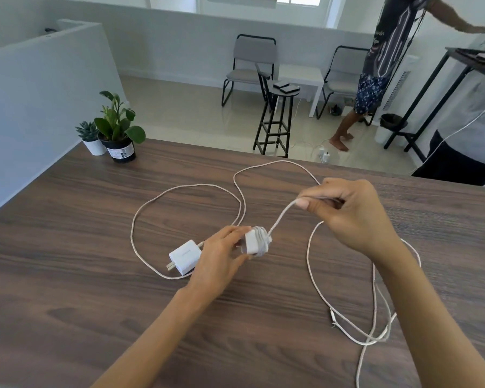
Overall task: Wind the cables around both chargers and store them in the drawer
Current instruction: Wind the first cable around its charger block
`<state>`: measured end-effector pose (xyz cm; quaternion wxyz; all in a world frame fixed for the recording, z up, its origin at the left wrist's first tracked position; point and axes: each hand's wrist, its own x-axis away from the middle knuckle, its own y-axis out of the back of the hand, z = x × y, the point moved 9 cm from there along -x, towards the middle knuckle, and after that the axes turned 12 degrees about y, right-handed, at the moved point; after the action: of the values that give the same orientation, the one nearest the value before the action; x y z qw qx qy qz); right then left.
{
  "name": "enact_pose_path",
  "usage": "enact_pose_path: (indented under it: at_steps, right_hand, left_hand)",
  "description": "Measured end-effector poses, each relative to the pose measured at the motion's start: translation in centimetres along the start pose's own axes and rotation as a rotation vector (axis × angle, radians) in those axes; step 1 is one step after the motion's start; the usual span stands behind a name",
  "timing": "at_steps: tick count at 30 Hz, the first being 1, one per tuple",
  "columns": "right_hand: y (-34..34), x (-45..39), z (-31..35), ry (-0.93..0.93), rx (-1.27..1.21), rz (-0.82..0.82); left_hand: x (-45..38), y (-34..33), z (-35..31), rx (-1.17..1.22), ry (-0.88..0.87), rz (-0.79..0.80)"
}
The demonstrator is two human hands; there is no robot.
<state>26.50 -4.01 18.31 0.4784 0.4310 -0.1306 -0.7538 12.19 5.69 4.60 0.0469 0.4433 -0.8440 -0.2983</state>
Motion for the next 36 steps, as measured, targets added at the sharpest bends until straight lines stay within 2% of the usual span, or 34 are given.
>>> enact_pose_path:
  at_steps: [5,14,24,28,33,36]
  right_hand:
    - [-1.2,-1.5,-1.7,-0.045,-0.072,0.004]
    - [-2.6,-1.2,-7.7,-0.273,-0.216,-0.079]
    - [-5.9,3.2,-10.9,-0.441,-0.462,-0.112]
    - [-6.8,5.3,-12.0,-0.514,-0.522,-0.126]
    - [-6.5,6.4,-11.0,-0.484,-0.488,-0.201]
    - [-7.3,7.0,-9.5,-0.395,-0.306,-0.111]
  left_hand:
    - [1.7,-2.0,-1.3,0.031,-0.059,0.103]
    - [4.0,-0.8,-4.7,0.235,-0.051,0.188]
    - [3.9,1.3,-5.8,0.682,0.190,0.221]
    - [2.8,3.2,-5.3,0.806,0.251,0.127]
    - [1.3,5.9,-4.3,0.788,0.268,-0.031]
    - [0.4,6.4,-3.7,0.727,0.288,-0.099]
